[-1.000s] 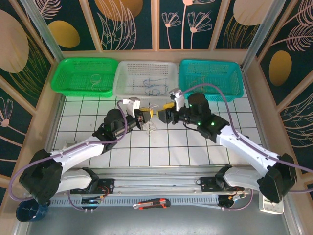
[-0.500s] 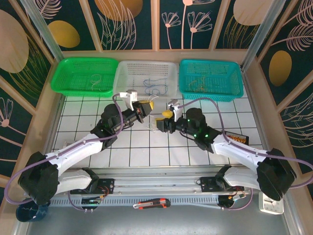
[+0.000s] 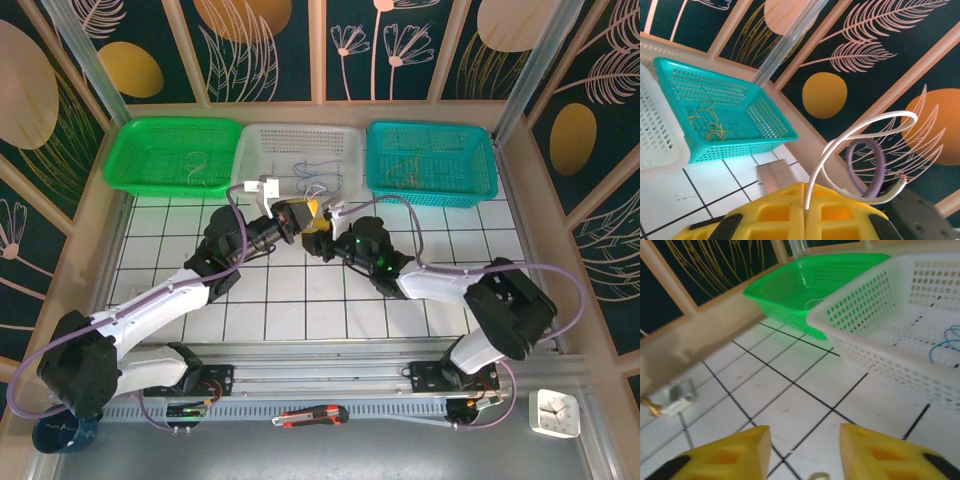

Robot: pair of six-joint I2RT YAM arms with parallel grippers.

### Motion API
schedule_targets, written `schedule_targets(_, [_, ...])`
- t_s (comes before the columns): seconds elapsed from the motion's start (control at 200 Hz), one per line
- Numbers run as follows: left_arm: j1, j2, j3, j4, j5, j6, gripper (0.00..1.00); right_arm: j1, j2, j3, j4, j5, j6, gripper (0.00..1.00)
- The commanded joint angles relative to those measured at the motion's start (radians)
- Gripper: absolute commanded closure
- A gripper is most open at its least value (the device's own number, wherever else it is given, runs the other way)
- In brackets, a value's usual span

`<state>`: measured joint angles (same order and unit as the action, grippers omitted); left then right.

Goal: Untangle the cables

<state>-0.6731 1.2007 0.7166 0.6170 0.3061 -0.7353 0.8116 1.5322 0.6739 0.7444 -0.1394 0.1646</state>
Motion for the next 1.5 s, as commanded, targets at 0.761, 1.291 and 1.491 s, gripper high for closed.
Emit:
schedule_targets(0.761, [0.120, -0.009, 0.562, -0.315, -0.166, 0.086, 1.00, 0.005, 0.201, -0.246, 0.351, 0.055, 0.245, 0.83])
schedule_targets(1.291, [0.316, 0.050, 0.736, -0.361, -0.119, 0.078, 1.00, 0.009, 0.224, -0.302, 0.387, 0.050, 0.276, 0.83])
schedule_targets(1.491, [0.315, 0.049, 0.723, -0.361, -0.048, 0.058, 1.00, 0.012, 0.131, -0.266, 0.306, 0.015, 0.236, 0.64])
